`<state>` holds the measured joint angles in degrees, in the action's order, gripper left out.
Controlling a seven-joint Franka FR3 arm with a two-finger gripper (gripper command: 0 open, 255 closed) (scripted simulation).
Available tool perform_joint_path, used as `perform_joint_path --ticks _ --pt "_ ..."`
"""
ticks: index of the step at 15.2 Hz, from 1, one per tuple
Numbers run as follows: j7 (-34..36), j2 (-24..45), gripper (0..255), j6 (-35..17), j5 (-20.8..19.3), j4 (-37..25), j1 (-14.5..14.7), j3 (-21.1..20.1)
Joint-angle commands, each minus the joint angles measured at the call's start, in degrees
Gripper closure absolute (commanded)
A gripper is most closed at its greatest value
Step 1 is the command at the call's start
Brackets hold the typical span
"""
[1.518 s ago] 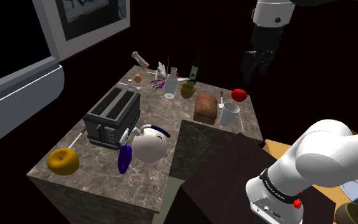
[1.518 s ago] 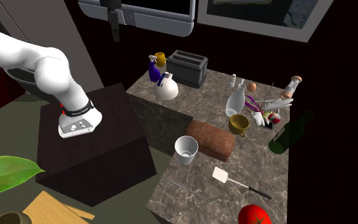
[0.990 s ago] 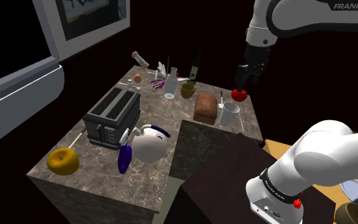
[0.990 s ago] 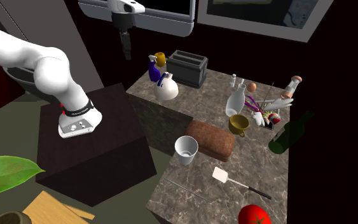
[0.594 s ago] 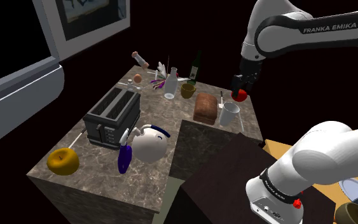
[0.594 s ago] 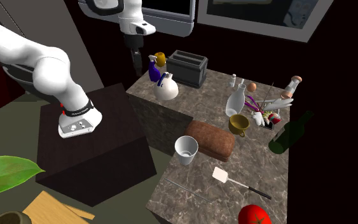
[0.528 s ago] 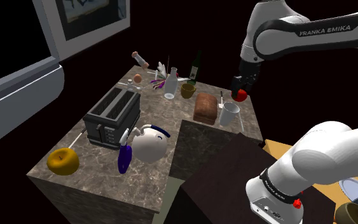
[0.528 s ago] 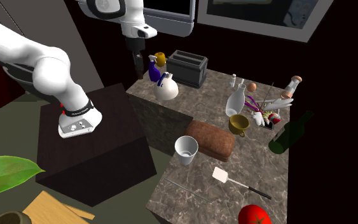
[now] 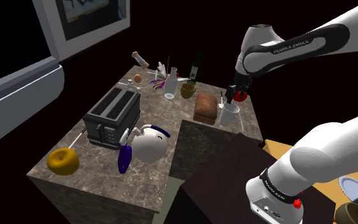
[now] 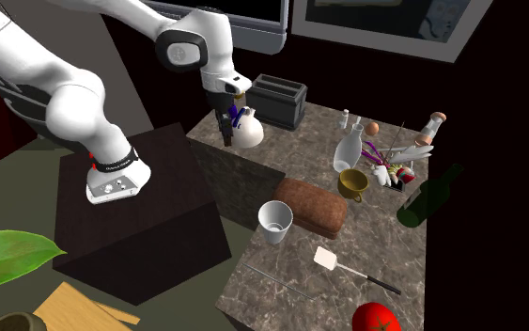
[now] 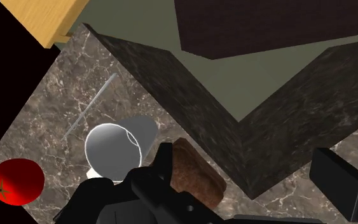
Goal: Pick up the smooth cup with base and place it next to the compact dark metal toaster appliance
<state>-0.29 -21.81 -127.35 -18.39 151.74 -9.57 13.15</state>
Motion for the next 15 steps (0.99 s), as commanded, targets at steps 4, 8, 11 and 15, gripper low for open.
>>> perform_joint_path --ticks 4,8,11,15 --pt "-2.59 11.57 0 -11.84 -0.66 -2.03 -1.65 4.02" --pt "-5.84 21.19 0 -19.94 1.54 -5.16 -2.60 6.36" --pt "-9.41 28.59 0 -25.22 5.12 -8.30 -3.82 6.98" --pt "-14.91 38.20 0 -30.74 11.18 -13.59 -7.18 5.51"
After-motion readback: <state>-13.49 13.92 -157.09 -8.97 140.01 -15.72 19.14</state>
